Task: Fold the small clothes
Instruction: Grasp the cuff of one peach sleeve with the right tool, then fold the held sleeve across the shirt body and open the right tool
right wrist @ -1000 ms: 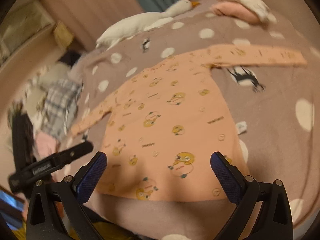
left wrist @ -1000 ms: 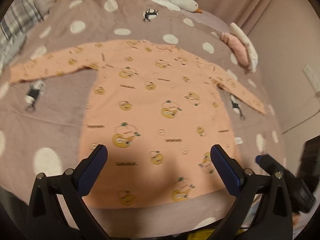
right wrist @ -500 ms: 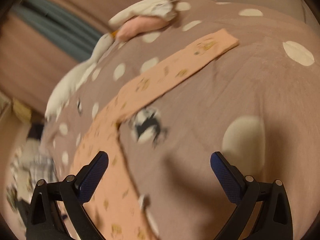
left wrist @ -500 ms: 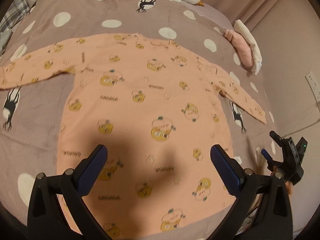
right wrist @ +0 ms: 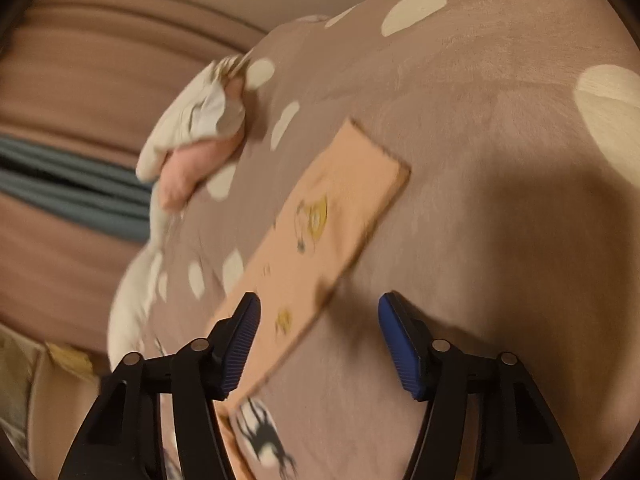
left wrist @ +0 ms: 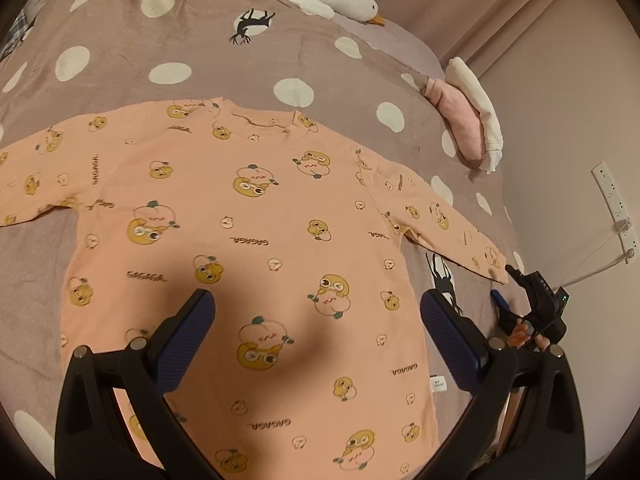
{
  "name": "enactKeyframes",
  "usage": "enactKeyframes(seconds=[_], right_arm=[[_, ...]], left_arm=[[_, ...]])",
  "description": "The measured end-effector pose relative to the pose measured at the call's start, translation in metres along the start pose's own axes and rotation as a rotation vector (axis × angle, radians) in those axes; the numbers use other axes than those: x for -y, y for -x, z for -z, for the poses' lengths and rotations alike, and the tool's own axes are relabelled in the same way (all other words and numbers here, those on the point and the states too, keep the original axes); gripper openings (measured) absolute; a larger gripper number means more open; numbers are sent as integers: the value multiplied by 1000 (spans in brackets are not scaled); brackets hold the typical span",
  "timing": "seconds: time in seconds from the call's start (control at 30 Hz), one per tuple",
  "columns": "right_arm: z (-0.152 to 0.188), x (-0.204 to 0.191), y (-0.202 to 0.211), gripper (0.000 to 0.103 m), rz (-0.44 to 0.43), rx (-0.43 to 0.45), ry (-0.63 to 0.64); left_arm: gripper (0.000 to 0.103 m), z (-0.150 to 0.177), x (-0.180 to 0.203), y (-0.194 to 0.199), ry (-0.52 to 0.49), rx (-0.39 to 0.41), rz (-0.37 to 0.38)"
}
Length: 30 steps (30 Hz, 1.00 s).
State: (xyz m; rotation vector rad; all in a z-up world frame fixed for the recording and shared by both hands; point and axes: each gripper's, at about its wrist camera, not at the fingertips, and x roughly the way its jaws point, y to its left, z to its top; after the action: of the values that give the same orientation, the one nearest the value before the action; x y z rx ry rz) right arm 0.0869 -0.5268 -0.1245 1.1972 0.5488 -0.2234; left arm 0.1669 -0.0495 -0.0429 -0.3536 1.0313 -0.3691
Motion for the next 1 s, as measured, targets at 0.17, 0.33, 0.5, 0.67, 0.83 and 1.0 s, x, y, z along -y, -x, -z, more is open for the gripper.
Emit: enactKeyframes(seconds=[0.17,0.33,0.5,0.67,0.83,1.0], right_arm=[[-20,5,-16,52,-40,21,-51],[-32,12,-24,18,7,47,-60],[-32,2,-21,10,56,41,9],[-17,-69,-8,8,100,33,282],[23,-163,-5,8,98,7,544],[78,-251,-7,8,32,-24,716]], left_arm=[[102,-2,1,-16,-1,-24,-6],[102,0,0,-25,-11,-36,-29],[102,0,-10,-19,-6,-18,-57],[102,0,-24,-6,25,6,-62],[102,3,-46,14,74,30,-66],[102,9,-77,45,125,72,-73]])
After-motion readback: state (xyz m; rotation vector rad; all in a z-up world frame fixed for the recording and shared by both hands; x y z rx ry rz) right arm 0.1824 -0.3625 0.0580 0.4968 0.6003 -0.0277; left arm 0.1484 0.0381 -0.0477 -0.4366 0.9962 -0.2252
